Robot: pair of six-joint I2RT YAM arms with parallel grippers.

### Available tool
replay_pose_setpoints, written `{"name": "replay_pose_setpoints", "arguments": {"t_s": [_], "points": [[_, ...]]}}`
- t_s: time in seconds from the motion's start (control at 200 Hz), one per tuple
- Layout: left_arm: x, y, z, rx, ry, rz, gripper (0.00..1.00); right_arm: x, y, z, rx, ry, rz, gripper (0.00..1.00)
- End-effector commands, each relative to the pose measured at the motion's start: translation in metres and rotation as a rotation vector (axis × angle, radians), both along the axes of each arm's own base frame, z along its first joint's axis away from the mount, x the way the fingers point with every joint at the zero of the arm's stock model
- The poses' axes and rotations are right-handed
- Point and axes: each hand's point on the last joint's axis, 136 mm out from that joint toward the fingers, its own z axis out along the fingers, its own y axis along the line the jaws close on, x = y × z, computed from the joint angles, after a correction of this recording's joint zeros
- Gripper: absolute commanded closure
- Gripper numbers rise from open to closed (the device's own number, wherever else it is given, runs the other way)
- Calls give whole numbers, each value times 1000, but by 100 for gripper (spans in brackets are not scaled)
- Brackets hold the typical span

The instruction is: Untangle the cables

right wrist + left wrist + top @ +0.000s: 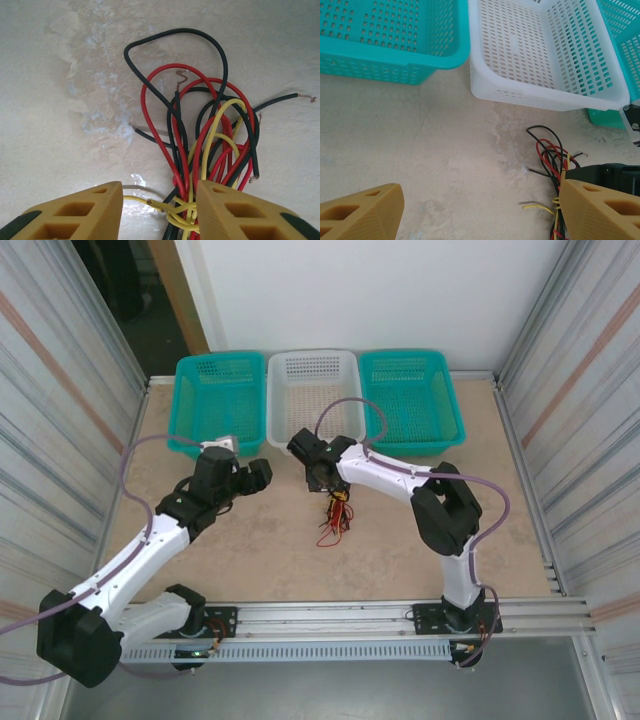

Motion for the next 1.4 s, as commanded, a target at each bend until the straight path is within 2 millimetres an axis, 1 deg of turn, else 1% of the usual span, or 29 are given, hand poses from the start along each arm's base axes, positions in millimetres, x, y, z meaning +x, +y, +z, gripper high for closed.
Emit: {"name": "replay_pose_setpoints", "arguments": {"t_s": [0.0, 0.075, 0.15, 0.21, 0.296, 0.326, 0.371, 0.386, 0.491, 0.581, 0.666, 0.747, 0.822, 0.872, 0.942, 1.017, 1.087, 1.157, 1.273, 1.393], "points": [[-2, -5, 0, -28, 17, -9, 18, -3, -9, -10, -78, 29, -15, 62], [-2, -6, -3, -31, 23, -11, 18, -5, -11, -15, -94, 42, -26, 71], [-2, -8, -4, -35, 26, -17, 18, -5, -12, -13, -101, 35, -36, 79], [-2, -10, -4, -40, 28, -25, 18, -5, -13, -8, -104, 24, -34, 88], [-1, -15, 0, -58, 26, -43, 16, -3, -14, 5, -94, -6, -35, 100], [0, -18, 2, -69, 23, -52, 13, -2, -14, 10, -88, -16, -34, 100], [1, -24, 8, -93, 16, -76, 3, -2, -14, 23, -71, -41, -37, 100], [2, -26, 11, -103, 11, -86, 2, -1, -14, 28, -62, -52, -39, 100], [4, -47, 35, -203, -40, -168, 1, 0, -12, 62, 22, -138, -32, 100], [2, -66, 61, -315, -104, -249, 1, -1, -8, 103, 149, -243, -7, 100], [-1, -78, 82, -400, -143, -306, 1, -5, -9, 143, 261, -348, 18, 100], [-3, -86, 93, -450, -162, -339, 1, -10, -16, 179, 339, -439, 20, 100], [-8, -94, 100, -476, -187, -366, 1, -13, -25, 205, 390, -501, 10, 100], [-14, -104, 106, -482, -216, -406, 1, -16, -29, 219, 419, -534, 8, 100], [-26, -120, 118, -482, -264, -476, 1, -21, -32, 234, 458, -568, 10, 100], [-42, -138, 136, -494, -345, -579, 1, -24, -34, 243, 496, -595, 8, 100], [-53, -147, 142, -487, -397, -622, 1, -27, -37, 251, 532, -614, 4, 100], [-56, -152, 138, -477, -400, -633, 1, -30, -38, 258, 565, -623, 5, 100], [-47, -154, 121, -448, -336, -604, 1, -36, -39, 269, 619, -635, 8, 100], [-44, -160, 112, -451, -308, -613, 1, -41, -40, 278, 662, -650, 12, 100]]}}
